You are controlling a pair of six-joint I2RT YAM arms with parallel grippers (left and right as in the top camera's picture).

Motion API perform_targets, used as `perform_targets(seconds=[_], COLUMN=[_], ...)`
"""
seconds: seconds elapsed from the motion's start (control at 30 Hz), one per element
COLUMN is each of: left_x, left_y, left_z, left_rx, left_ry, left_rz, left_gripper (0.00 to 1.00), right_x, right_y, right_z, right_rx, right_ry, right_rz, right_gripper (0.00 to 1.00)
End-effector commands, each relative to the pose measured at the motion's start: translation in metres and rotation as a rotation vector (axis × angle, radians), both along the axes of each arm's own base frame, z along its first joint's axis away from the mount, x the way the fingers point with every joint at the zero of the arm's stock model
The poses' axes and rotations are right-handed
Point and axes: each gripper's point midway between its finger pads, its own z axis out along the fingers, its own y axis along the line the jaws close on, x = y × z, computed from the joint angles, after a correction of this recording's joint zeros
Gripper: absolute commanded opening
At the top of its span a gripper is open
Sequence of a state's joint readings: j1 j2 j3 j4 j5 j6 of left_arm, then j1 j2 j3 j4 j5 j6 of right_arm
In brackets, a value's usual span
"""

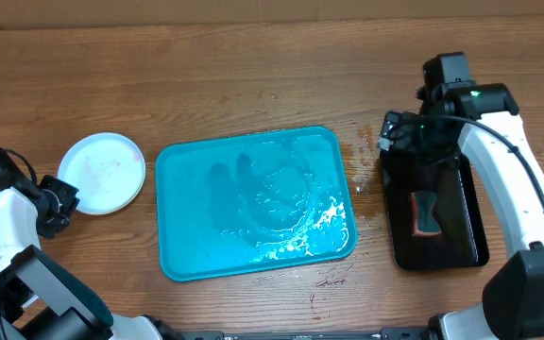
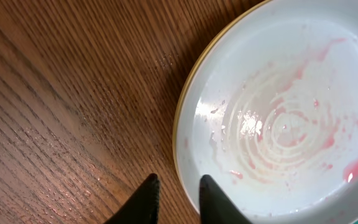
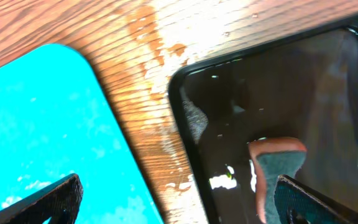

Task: Clean dirty plates on tray and stack at the side
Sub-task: 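Carry the white plate left and set it on the yellow plates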

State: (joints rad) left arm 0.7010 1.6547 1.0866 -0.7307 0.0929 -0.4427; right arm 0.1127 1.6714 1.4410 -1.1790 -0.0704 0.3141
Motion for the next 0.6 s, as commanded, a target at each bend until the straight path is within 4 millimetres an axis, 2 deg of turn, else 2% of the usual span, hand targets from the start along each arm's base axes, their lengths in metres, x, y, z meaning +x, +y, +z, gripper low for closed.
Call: perform_targets(seconds=[0.0, 0.03, 0.1, 0.17, 0.27, 0.3, 0.4, 0.57], left_x=[0.002, 0.004, 0.01, 0.019, 0.033, 0.037, 0.056, 0.077], left_y=[-0.003, -0.005, -0.009, -0.015, -0.022, -0.025, -0.036, -0.058], left_z=[-0.004, -0.004, -0.003, 0.0, 0.011, 0.016, 0.039, 0.098], left_rx=[-0.008, -0.011, -0.012, -0.022, -0.021, -0.013, 0.042, 0.201], left_ry=[0.004, 0.001, -0.018, -0.047, -0.082, -0.085, -0.105, -0.126], left_rz=[-0.013, -0.02, -0.061, -0.108, -0.164, -0.186, -0.317, -0.479], left_gripper=[0.33, 0.38, 0.54, 0.76, 0.96, 0.99, 1.0, 1.0], right_x=[0.003, 0.002, 0.002, 0.003, 0.007, 0.008, 0.01, 0.01], right_y=[0.014, 0.017, 0.021, 0.026, 0.029, 0.029, 0.033, 0.035], right_z=[0.032, 0.037, 0.047, 0.061, 0.084, 0.089, 0.11, 0.145], right_rx=[-0.005, -0.012, -0.029, -0.048, -0.098, -0.11, -0.133, -0.126], right_ry=[-0.101, -0.118, -0.152, -0.2, -0.283, -0.302, -0.388, -0.52], right_rz=[0.072, 0.082, 0.099, 0.141, 0.176, 0.175, 0.22, 0.226], right_gripper=[1.0, 1.0, 1.0, 1.0, 1.0, 1.0, 1.0, 1.0])
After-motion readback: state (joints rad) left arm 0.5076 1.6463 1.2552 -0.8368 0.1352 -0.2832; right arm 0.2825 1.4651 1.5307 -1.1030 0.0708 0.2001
